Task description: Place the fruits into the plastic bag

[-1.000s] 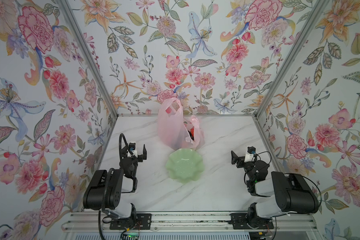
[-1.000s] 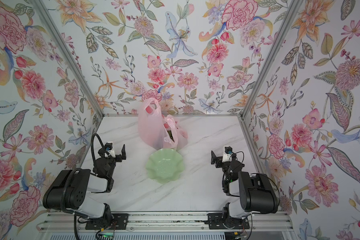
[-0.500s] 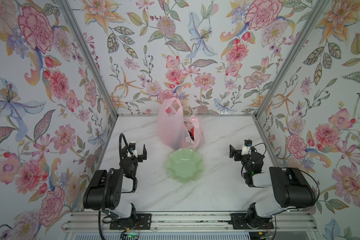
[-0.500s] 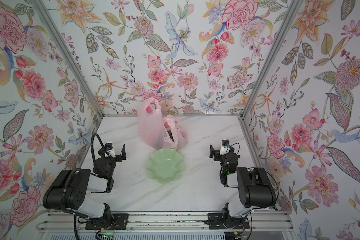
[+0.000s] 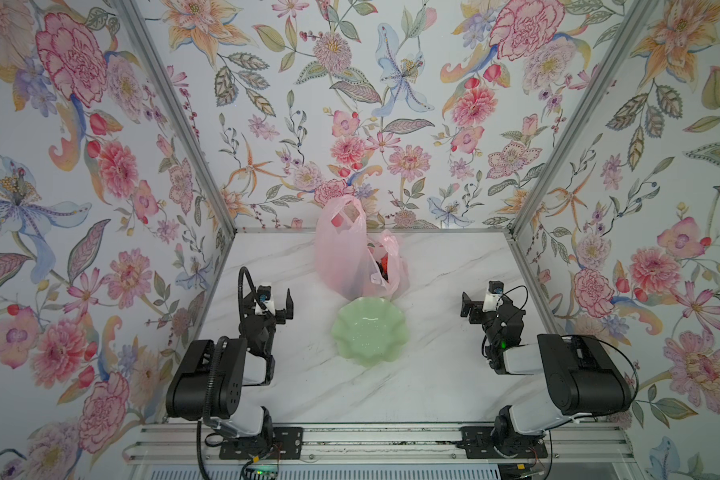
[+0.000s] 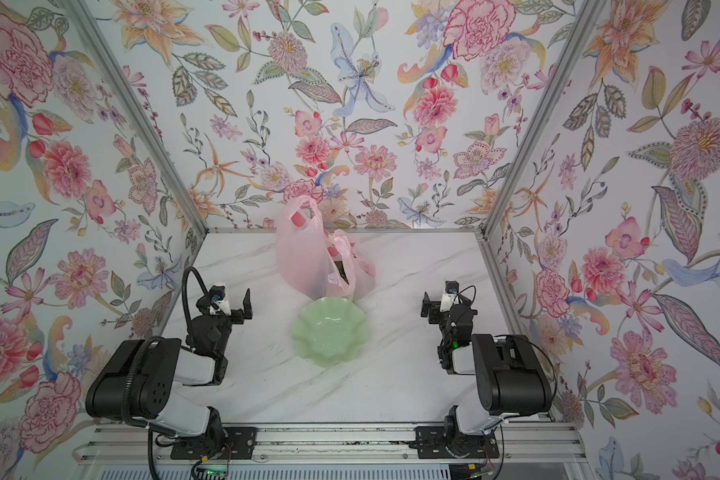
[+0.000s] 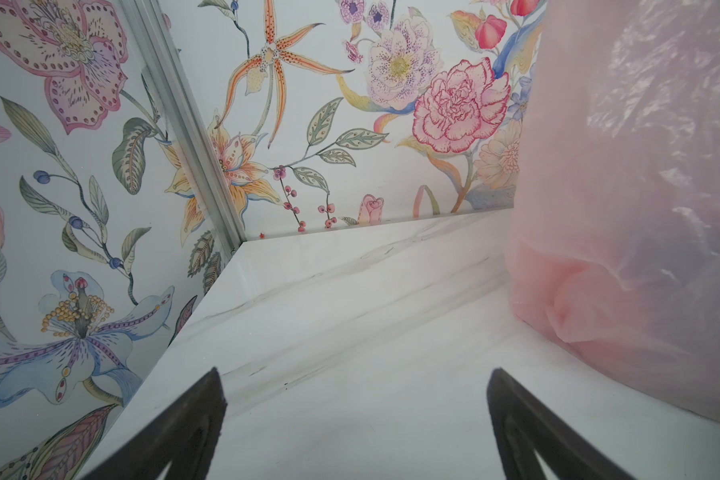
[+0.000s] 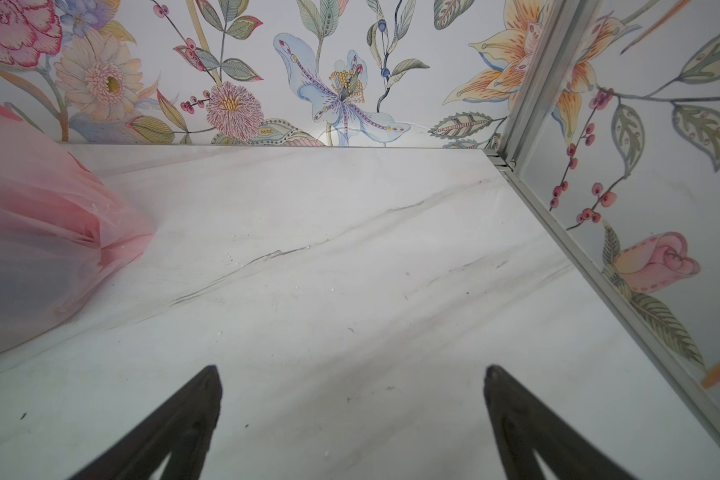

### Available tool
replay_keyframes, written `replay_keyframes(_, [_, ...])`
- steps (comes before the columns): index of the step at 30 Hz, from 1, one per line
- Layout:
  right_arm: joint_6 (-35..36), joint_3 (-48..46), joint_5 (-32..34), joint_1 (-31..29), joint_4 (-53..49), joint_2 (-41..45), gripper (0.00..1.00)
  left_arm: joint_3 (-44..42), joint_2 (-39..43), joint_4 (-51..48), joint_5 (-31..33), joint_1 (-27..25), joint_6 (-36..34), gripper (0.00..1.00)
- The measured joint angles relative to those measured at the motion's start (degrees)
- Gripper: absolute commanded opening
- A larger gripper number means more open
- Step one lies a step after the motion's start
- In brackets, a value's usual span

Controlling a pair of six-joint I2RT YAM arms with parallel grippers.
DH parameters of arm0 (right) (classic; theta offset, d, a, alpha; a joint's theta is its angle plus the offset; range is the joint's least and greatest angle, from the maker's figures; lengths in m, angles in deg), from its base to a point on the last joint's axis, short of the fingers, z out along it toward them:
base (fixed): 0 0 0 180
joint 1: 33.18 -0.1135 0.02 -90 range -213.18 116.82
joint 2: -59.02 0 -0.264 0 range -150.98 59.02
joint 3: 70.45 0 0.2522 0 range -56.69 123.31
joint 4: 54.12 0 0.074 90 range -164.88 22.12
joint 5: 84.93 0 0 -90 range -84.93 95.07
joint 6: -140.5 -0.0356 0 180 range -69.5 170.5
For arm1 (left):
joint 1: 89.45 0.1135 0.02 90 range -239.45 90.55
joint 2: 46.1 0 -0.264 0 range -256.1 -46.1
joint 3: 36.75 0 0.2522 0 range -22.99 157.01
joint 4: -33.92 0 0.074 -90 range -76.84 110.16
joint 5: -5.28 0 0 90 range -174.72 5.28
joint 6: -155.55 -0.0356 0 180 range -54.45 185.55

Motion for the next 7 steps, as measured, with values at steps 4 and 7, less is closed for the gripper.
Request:
replay_keyframes(4, [0.00,0.00,0.15,-0.09,-0.04,0.00,0.99,-0.02,0.00,0.00,0.00,0.00,0.02,0.99])
replay_keyframes(7, [-0.02,0.00,-0.26,0.55,-0.35,0.00,0.99,0.00,0.00,0.00,-0.02,0.00,0.02,0.99])
